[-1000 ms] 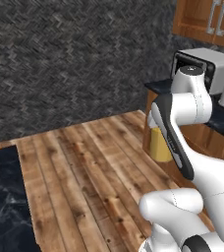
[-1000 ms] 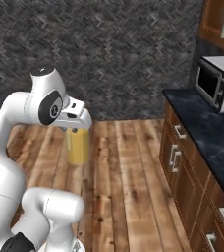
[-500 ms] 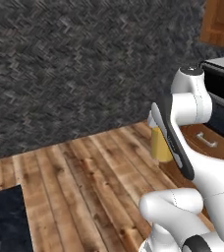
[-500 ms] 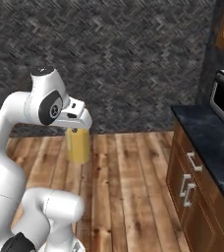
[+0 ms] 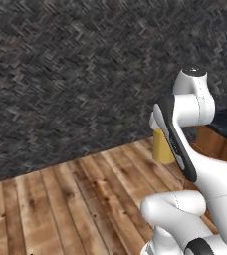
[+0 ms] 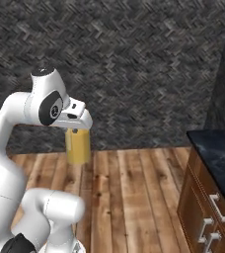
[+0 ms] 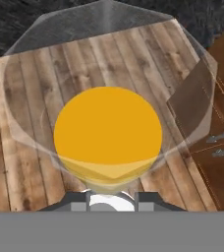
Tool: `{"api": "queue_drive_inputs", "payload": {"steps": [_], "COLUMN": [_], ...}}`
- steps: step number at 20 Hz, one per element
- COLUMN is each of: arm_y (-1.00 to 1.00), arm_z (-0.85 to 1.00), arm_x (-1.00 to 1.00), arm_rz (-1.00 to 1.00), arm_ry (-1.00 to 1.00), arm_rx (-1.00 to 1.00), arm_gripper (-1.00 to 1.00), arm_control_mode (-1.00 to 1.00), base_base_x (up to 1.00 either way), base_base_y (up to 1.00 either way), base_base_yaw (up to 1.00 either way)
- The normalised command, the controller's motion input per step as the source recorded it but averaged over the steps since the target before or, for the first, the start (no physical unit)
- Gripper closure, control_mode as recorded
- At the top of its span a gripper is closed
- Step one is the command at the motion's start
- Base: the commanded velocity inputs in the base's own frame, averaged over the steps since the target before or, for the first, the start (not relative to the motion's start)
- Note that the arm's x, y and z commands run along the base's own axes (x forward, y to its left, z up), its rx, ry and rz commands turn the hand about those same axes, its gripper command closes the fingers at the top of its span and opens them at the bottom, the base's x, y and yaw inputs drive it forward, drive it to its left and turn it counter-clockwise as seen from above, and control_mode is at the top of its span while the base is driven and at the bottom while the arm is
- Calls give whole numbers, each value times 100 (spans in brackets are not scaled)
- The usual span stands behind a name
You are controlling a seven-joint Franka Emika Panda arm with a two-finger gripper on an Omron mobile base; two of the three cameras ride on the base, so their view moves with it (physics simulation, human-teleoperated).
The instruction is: There is a tray on the dining counter. Grab the cup, mug, and pitcher and place them on the tray. The pitcher may be placed next to the tray if it cannot fit the tray.
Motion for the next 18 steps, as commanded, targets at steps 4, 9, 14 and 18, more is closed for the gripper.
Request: {"api": "queue_drive_inputs", "payload": {"steps": [4, 9, 14, 18], "arm_y": [0, 0, 0, 0], "arm_z": [0, 0, 0, 0], "arm_x": [0, 0, 0, 0], "arm_rz": [0, 0, 0, 0], "arm_ry": [0, 0, 0, 0], "arm_rx": [0, 0, 0, 0], "arm_gripper": [100, 100, 100, 100], "arm_control_mode": [100, 100, 100, 100], "base_base_x": [100, 100, 100, 97], "base_base_y": [7, 22, 37, 35], "base_base_yaw": [3, 18, 36, 59]}}
